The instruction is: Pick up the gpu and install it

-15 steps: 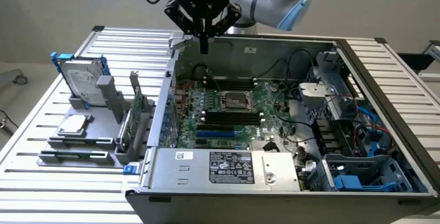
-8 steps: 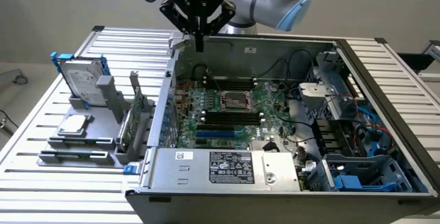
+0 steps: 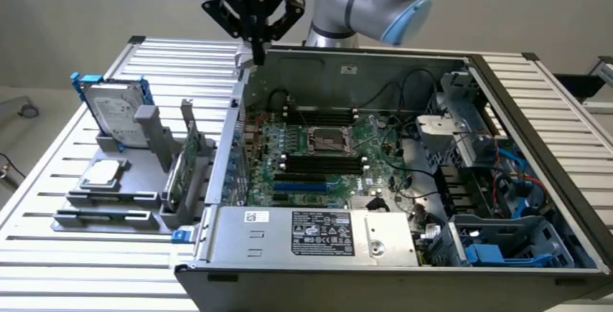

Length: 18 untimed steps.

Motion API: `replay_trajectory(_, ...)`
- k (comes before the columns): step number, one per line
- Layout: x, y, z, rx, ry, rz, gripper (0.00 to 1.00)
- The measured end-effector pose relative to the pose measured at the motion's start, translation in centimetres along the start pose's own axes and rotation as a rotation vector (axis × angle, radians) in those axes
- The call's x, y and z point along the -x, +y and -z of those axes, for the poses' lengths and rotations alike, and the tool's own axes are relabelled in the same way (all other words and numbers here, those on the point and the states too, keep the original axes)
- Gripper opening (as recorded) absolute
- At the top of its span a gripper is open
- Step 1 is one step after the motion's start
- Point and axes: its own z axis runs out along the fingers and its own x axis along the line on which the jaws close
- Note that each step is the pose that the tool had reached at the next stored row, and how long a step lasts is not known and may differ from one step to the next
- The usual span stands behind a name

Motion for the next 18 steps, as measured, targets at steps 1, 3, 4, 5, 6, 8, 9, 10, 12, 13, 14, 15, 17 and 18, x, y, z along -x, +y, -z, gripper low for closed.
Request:
replay_trajectory(1, -0.5, 0.13, -0.01, 0.0000, 0.0000, 0.000, 0.11)
replay_trajectory(3, -1.4, 0.40, -0.03, -0.0001, 0.0001, 0.000, 0.11)
replay_trajectory(4, -1.8, 0.50, -0.04, -0.0001, 0.0001, 0.000, 0.11)
replay_trajectory(5, -2.3, 0.61, -0.06, -0.0001, 0.0001, 0.000, 0.11)
replay_trajectory(6, -2.8, 0.70, -0.08, 0.0000, 0.0001, 0.000, 0.11)
replay_trajectory(8, -3.7, 0.88, -0.10, -0.0001, 0.0005, 0.000, 0.11)
replay_trajectory(9, -4.2, 0.98, -0.12, -0.0001, 0.0007, 0.000, 0.11)
replay_trajectory(10, -4.7, 1.08, -0.13, -0.0001, 0.0011, 0.000, 0.11)
replay_trajectory(12, -5.5, 1.27, -0.13, -0.0003, 0.0026, 0.000, 0.11)
replay_trajectory(13, -6.0, 1.37, -0.14, -0.0003, 0.0035, 0.000, 0.11)
replay_trajectory(14, -6.4, 1.48, -0.14, -0.0003, 0.0047, 0.000, 0.11)
replay_trajectory(15, -6.9, 1.58, -0.15, -0.0004, 0.0060, 0.000, 0.11)
replay_trajectory(17, -7.7, 1.79, -0.15, -0.0006, 0.0095, -0.001, 0.11)
replay_trajectory(18, -8.1, 1.91, -0.15, -0.0008, 0.0118, -0.001, 0.11)
